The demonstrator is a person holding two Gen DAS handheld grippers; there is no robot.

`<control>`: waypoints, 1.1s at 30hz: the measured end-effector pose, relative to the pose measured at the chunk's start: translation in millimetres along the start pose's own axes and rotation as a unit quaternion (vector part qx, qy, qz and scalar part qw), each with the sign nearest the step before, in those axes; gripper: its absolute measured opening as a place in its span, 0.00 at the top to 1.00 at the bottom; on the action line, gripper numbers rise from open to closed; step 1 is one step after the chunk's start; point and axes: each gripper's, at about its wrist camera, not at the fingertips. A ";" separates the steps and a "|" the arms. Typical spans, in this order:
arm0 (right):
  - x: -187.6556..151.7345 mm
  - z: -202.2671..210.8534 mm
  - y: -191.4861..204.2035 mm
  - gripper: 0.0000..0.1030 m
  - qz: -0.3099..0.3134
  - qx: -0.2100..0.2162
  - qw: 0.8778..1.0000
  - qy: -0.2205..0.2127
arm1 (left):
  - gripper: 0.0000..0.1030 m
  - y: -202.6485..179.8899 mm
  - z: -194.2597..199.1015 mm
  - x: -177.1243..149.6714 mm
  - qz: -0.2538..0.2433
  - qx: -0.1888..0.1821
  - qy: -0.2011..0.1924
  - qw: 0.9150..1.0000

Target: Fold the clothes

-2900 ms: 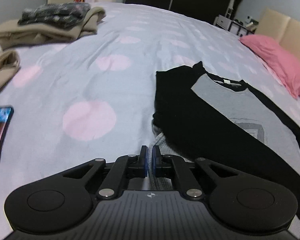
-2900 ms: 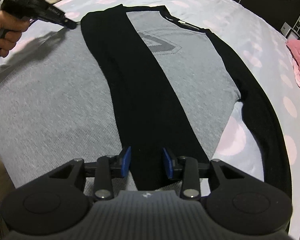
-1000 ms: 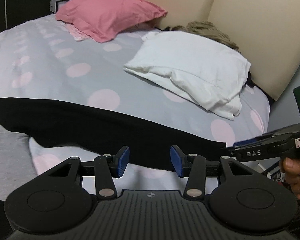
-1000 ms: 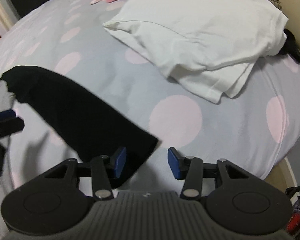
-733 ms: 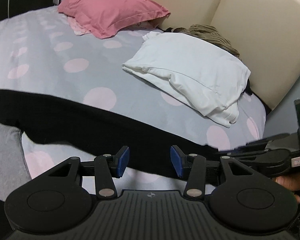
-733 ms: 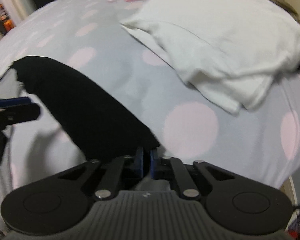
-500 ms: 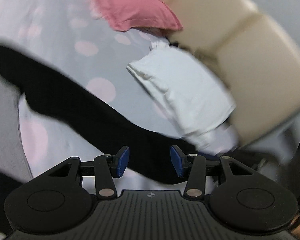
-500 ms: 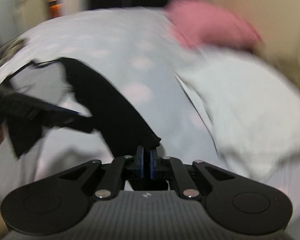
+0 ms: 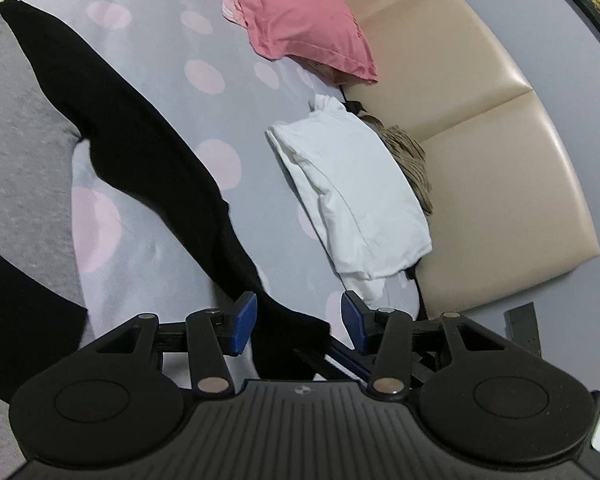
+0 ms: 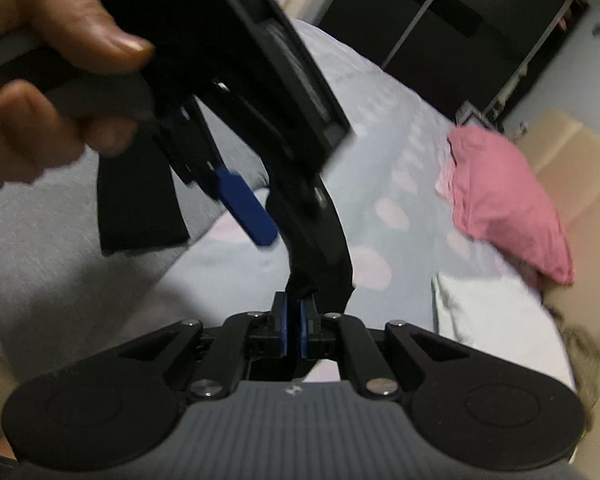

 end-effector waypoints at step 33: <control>70.4 21.8 40.6 0.67 -0.004 0.076 0.995 -0.067 | 0.98 70.2 185.5 39.5 0.031 0.002 -0.091 0.995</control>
Point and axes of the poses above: each gripper's, at about its wrist camera, not at the fingertips, and z roughly against the way its jaws point, y to its left, x to its top, and after that the axes turned 15 degrees about x, right-handed
